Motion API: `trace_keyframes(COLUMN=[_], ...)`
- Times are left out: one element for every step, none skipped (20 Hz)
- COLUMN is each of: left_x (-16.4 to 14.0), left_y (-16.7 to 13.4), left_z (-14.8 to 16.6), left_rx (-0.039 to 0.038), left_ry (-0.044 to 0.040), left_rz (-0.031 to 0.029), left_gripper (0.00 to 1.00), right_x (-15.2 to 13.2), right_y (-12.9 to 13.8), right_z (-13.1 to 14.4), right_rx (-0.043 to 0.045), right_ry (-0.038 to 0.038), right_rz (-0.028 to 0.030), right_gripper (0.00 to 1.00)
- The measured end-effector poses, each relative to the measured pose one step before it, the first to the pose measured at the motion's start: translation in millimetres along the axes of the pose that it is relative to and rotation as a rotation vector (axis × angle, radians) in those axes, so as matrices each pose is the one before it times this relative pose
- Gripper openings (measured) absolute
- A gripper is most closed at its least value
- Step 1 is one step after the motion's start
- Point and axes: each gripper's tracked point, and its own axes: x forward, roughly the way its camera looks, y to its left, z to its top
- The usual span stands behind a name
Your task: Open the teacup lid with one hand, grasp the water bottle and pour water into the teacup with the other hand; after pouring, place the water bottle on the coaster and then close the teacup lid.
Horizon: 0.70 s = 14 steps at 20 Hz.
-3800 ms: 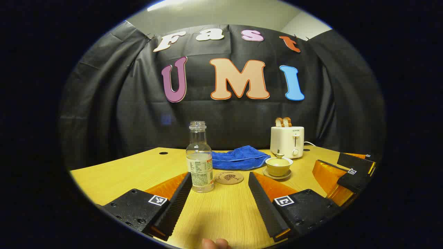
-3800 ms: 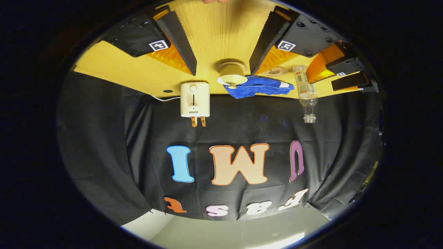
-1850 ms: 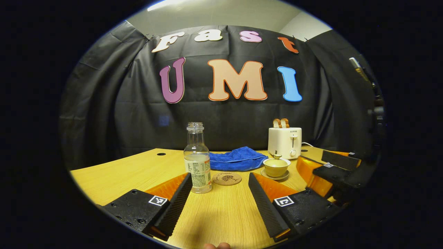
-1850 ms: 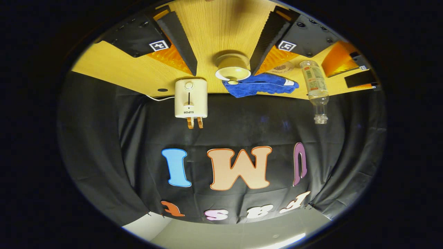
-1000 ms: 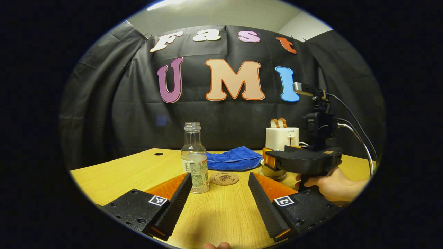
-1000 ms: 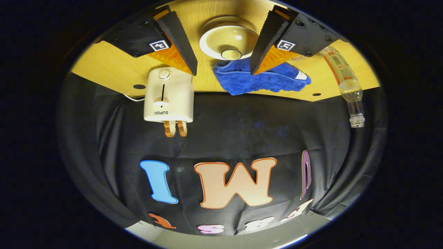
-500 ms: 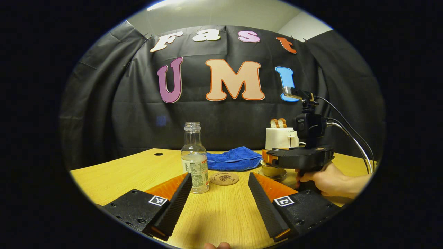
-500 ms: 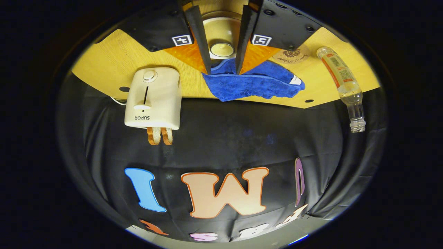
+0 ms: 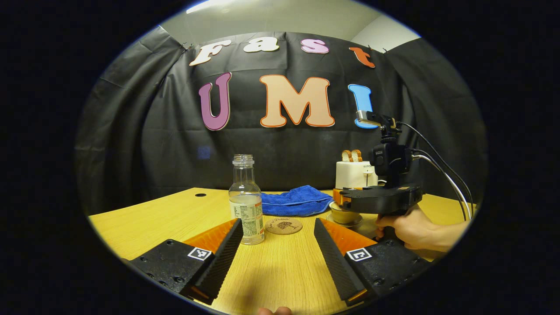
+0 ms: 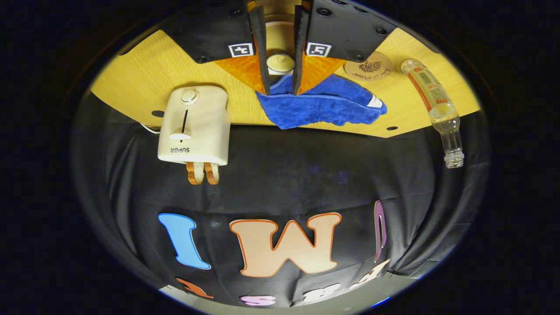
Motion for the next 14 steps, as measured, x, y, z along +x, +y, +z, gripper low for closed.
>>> trace_keyframes(left_x=[-0.77, 0.21, 0.18, -0.02, -0.11, -0.26, 0.95, -0.84, -0.28, 0.27, -0.73, -0.06, 0.08, 0.55], left_y=[-0.26, 0.56, -0.03, 0.15, -0.80, 0.59, -0.14, 0.28, -0.38, 0.23, -0.04, -0.33, 0.20, 0.08], left_z=[0.25, -0.31, 0.73, -0.68, 0.37, -0.34, 0.85, -0.55, 0.20, -0.23, 0.45, -1.09, 0.79, 0.07], left_rx=[0.00043, -0.00061, 0.00078, -0.00088, 0.00063, -0.00098, 0.00102, -0.00085, 0.00064, -0.00050, 0.00036, -0.00061, 0.00040, -0.00040], left_ry=[-0.00022, 0.00040, -0.00022, 0.00016, -0.00013, 0.00025, 0.00021, -0.00002, -0.00008, 0.00024, -0.00011, 0.00033, 0.00009, 0.00002], left_rz=[-0.00020, 0.00024, -0.00023, 0.00030, -0.00052, 0.00040, -0.00025, 0.00029, 0.00002, 0.00030, -0.00004, 0.00027, -0.00030, 0.00012], left_gripper=[0.96, 0.96, 0.95, 0.95, 0.95, 0.96, 0.95, 0.96, 0.96, 0.96, 0.95, 0.96, 0.96, 0.95], right_x=[0.29, -0.40, -0.33, -4.91, 2.32, -1.01, -1.22, -1.69, -1.59, -2.66, -3.05, -1.48, -4.68, -3.47], right_y=[0.40, 0.11, 0.21, -0.02, -1.77, 0.46, 0.78, -0.27, -0.66, -1.20, -3.52, -4.59, -1.23, -1.75], right_z=[-0.19, 0.44, -0.60, 2.94, 0.63, 3.02, 1.07, 3.24, 2.46, 3.47, 3.97, 2.07, -2.04, 1.20], right_rx=[-0.00331, -0.00231, -0.00020, 0.00411, 0.00849, 0.00544, -0.00208, -0.00391, -0.00051, 0.00346, 0.00270, 0.00870, -0.00529, 0.00283], right_ry=[-0.00074, 0.00017, -0.00012, -0.00627, -0.01584, -0.01538, -0.01084, -0.01568, -0.01895, -0.02344, -0.02272, -0.00987, 0.00377, -0.00308], right_rz=[-0.00446, -0.00071, 0.00187, 0.00397, -0.00005, 0.00374, 0.00130, -0.00324, -0.00200, -0.00496, -0.01479, -0.01876, -0.00513, -0.00583], right_gripper=[0.29, 0.29, 0.29, 0.29, 0.22, 0.22, 0.22, 0.21, 0.22, 0.22, 0.22, 0.22, 0.21, 0.21])
